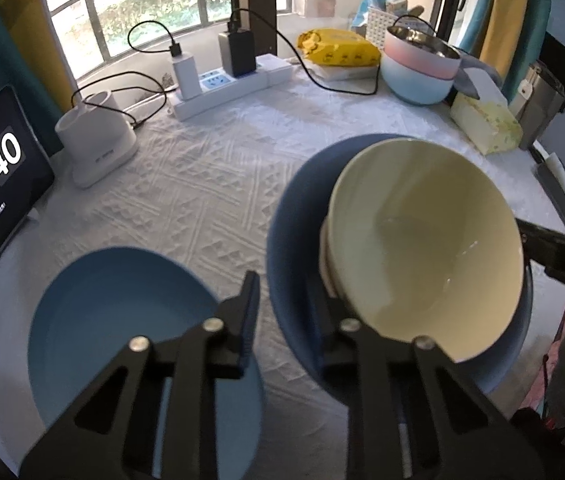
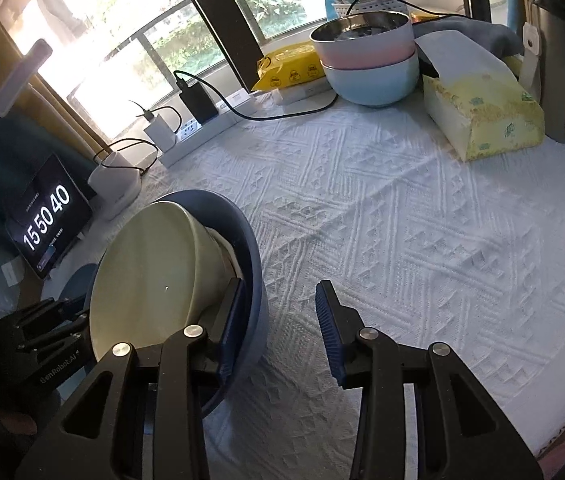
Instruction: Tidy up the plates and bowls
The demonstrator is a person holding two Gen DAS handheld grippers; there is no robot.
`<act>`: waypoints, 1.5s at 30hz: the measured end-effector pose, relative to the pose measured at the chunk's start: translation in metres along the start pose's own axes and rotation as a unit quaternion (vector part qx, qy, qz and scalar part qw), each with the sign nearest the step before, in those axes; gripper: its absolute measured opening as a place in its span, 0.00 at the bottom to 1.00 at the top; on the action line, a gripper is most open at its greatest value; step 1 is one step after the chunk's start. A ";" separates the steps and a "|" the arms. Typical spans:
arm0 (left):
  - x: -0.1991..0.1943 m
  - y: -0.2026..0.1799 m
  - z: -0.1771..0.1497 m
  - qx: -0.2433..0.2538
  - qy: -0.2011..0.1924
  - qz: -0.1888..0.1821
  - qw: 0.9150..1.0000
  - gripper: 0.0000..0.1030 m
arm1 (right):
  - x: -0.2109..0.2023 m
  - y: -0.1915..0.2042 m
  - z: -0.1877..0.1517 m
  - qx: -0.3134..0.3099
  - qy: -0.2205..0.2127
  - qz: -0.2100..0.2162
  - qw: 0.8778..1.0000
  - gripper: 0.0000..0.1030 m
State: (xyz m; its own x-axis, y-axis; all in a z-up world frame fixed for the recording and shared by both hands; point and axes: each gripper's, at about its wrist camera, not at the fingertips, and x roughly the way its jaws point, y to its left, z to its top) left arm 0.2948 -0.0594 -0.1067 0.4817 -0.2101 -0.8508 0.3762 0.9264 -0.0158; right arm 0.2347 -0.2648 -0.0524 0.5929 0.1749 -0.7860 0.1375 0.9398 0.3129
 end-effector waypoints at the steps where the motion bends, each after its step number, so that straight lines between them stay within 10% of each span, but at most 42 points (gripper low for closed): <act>1: 0.000 0.000 -0.001 -0.002 -0.004 -0.004 1.000 0.17 | 0.000 0.000 0.000 0.003 0.000 0.000 1.000 0.38; 8: -0.002 0.000 -0.007 -0.027 -0.031 -0.015 0.999 0.12 | -0.002 0.009 -0.003 -0.010 -0.011 0.015 1.000 0.09; 45: -0.017 -0.017 -0.014 -0.053 -0.056 -0.035 0.996 0.11 | -0.024 0.002 -0.006 -0.004 -0.036 -0.012 0.999 0.09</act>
State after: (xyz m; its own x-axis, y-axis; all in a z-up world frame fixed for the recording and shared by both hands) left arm 0.2694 -0.0675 -0.0997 0.5455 -0.3034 -0.7813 0.3284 0.9350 -0.1338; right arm 0.2155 -0.2652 -0.0359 0.6450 0.1316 -0.7528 0.1456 0.9458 0.2902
